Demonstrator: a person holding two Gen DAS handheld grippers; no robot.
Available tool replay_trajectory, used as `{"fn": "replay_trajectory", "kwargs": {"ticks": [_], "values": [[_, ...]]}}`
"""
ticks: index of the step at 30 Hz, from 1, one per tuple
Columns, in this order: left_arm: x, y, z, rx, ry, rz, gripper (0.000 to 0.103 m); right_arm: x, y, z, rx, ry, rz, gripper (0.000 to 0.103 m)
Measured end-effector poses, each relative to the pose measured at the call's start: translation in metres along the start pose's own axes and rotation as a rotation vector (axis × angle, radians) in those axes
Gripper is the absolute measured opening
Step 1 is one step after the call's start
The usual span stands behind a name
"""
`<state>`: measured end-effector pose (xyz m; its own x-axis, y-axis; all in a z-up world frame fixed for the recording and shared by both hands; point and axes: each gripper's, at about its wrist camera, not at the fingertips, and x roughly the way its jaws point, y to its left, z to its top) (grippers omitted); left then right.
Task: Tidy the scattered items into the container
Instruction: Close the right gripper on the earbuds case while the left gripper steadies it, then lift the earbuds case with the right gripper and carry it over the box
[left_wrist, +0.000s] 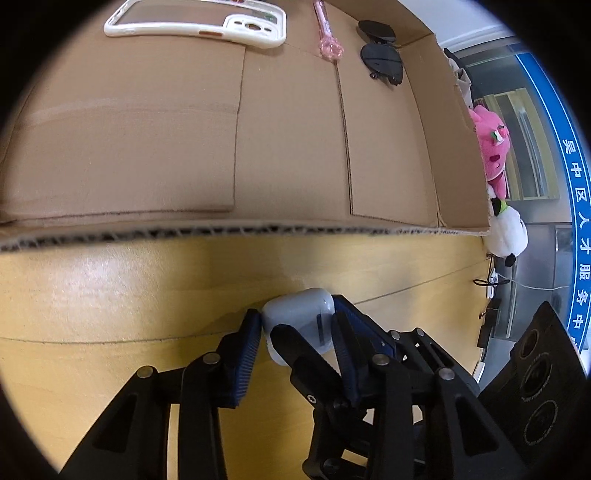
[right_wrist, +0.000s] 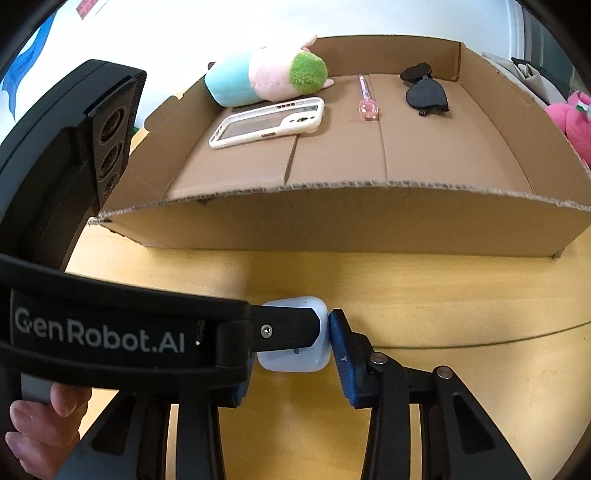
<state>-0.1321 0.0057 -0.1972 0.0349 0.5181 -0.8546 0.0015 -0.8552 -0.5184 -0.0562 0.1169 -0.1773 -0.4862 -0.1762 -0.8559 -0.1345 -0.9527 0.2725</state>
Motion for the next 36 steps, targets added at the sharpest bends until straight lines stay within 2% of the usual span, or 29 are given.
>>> {"fn": "replay_trajectory", "kwargs": {"ticks": [7,11,13,15,19,22,25,27,31,36], "values": [[0.004,-0.002,-0.001,0.006,0.022,0.019,0.038,0.006,-0.007,-0.002,0.005,0.036,0.011,0.042],[0.006,-0.005,0.000,0.008,0.028,0.042,0.038,0.008,-0.012,-0.004,0.011,0.060,-0.003,0.055],[0.006,-0.008,-0.001,0.019,0.036,0.061,0.038,0.008,-0.014,-0.007,0.002,0.059,-0.007,0.055],[0.007,-0.010,-0.001,0.028,0.041,0.079,0.038,0.009,-0.011,-0.009,-0.026,0.063,-0.005,0.046],[0.007,-0.009,-0.002,0.018,0.051,0.080,0.038,0.009,-0.010,-0.008,-0.022,0.068,0.004,0.046],[0.011,-0.005,-0.007,0.003,0.080,0.058,0.039,0.007,-0.013,-0.009,-0.002,0.070,0.005,0.045],[0.007,0.000,-0.014,-0.020,0.068,0.020,0.042,0.002,-0.017,-0.011,0.010,0.066,0.013,0.045],[0.008,0.003,-0.017,-0.028,0.078,-0.001,0.048,-0.001,-0.018,-0.013,0.014,0.061,0.022,0.045],[0.019,0.000,-0.020,-0.017,0.134,-0.121,0.049,-0.010,-0.024,-0.017,0.044,0.051,0.036,0.045],[0.023,-0.010,-0.025,0.001,0.133,-0.215,0.050,-0.023,-0.032,-0.014,0.070,0.025,0.030,0.046]]}}
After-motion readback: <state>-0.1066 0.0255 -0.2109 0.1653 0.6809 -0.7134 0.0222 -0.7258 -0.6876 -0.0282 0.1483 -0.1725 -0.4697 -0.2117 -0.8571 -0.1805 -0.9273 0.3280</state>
